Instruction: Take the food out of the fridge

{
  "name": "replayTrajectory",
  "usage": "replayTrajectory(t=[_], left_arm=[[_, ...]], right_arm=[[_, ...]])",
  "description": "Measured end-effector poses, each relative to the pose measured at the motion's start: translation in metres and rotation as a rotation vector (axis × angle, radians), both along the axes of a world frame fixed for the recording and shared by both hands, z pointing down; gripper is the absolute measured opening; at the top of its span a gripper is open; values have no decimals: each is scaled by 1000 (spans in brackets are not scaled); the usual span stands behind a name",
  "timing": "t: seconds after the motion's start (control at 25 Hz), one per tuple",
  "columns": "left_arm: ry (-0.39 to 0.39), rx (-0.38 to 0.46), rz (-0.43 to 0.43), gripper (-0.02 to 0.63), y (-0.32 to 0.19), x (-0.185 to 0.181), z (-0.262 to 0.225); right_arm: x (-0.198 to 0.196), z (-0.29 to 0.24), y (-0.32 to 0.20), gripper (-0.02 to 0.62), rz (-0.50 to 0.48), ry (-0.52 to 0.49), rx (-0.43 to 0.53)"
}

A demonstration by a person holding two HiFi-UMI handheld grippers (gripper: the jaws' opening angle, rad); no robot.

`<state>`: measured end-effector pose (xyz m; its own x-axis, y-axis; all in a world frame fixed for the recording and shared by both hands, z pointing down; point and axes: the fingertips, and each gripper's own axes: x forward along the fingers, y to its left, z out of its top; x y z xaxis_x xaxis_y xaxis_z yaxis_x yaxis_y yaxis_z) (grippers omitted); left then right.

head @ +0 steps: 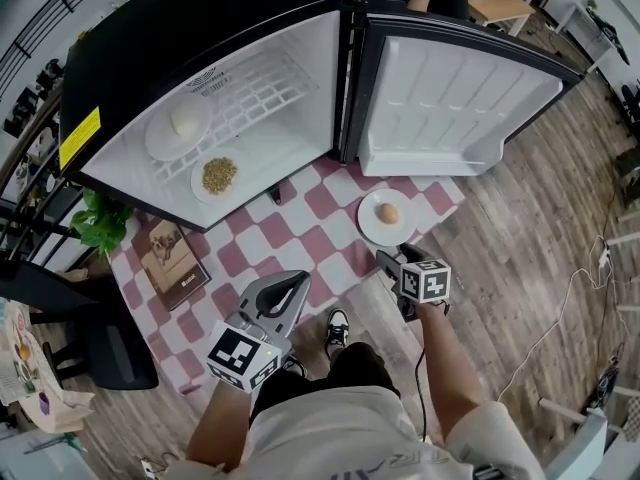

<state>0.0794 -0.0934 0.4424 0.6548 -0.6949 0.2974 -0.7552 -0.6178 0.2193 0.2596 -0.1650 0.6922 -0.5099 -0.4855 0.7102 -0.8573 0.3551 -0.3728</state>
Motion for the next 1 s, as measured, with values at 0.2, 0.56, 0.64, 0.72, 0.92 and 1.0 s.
replayTrajectory(t=[0.2,0.56,0.64,0.72,0.92,1.0], left_arm=[[-16,-16,-17,3,3,-9,1],[4,17,-57,2,15,-38,-18],[26,30,-75,2,17,-47,-27],[33,54,-98,2,18,-55,-37],[42,110,-162,2,25,-84,-63],[42,140,-201,2,30,-102,-73]], right_arm=[[1,-7,7,293,78,-73,-28],[-12,-69,5,45,157,-119,128],[-25,-95,1,35,120,-100,201],[-42,-124,-4,29,64,-89,281],[-93,-197,-6,25,-30,-153,419],[-116,-222,-4,25,-67,-192,460]])
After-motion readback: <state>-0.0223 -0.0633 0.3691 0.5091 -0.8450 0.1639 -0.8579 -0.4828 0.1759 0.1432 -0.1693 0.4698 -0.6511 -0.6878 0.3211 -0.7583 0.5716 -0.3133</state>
